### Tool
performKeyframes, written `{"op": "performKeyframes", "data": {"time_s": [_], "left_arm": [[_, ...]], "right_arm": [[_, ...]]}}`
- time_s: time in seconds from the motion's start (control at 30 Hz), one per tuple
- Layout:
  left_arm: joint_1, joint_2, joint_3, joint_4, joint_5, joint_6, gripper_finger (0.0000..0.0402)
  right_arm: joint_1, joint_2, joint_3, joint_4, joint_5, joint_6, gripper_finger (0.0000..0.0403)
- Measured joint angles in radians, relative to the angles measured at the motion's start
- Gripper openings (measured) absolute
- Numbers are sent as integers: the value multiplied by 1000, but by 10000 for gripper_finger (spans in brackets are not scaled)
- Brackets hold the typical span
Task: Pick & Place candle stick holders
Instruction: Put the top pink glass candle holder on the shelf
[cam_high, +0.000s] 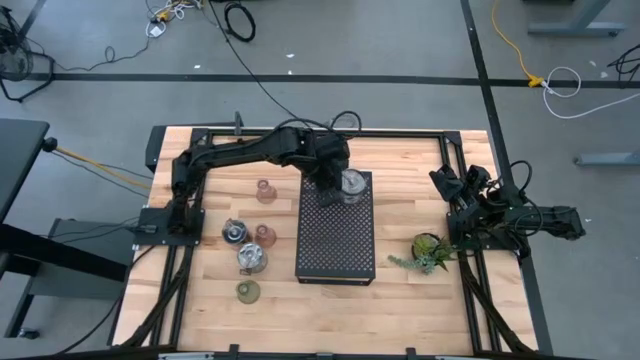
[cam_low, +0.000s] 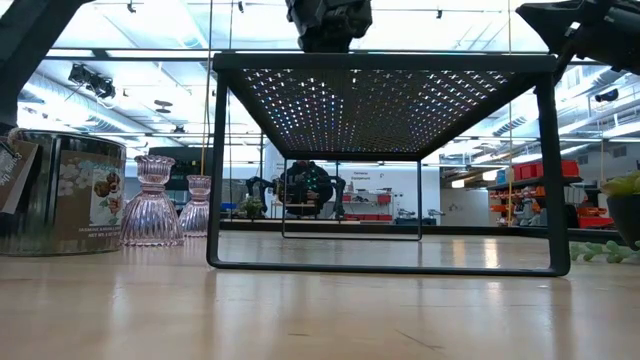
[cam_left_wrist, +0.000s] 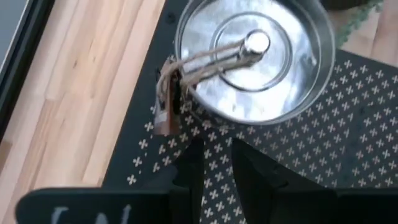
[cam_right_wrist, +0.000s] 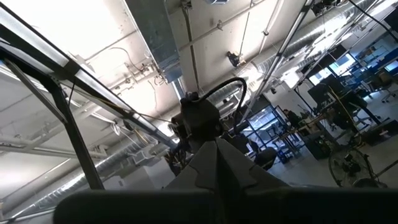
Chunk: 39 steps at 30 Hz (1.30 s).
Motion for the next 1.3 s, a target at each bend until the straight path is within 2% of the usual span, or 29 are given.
{"op": "performKeyframes", "data": {"time_s": [0.17, 0.4, 0.57, 0.63, 0.83, 1.0, 1.13, 1.3], "left_arm": [[19, -1, 6, -82, -34, 0, 85], [61, -7, 43, -453, -100, -58, 85], [86, -90, -96, -438, -108, -55, 85], [107, -138, -187, -441, -128, -86, 85], [163, -377, -529, -324, -103, -156, 85], [202, -545, -776, -52, -73, -222, 85], [223, -580, -898, 20, -61, -287, 85], [236, -579, -1018, 115, -59, -291, 85]], "right_arm": [[0, 0, 0, 0, 0, 0, 6], [0, 0, 0, 0, -14, 11, 6], [0, 0, 0, 0, -49, 27, 6], [0, 0, 0, 4, -63, 28, 6], [0, 1, 0, -2, -45, 25, 6], [0, 1, 0, -3, -10, 23, 6], [0, 1, 0, -6, 0, 23, 6], [0, 1, 0, -7, 4, 24, 6]]}}
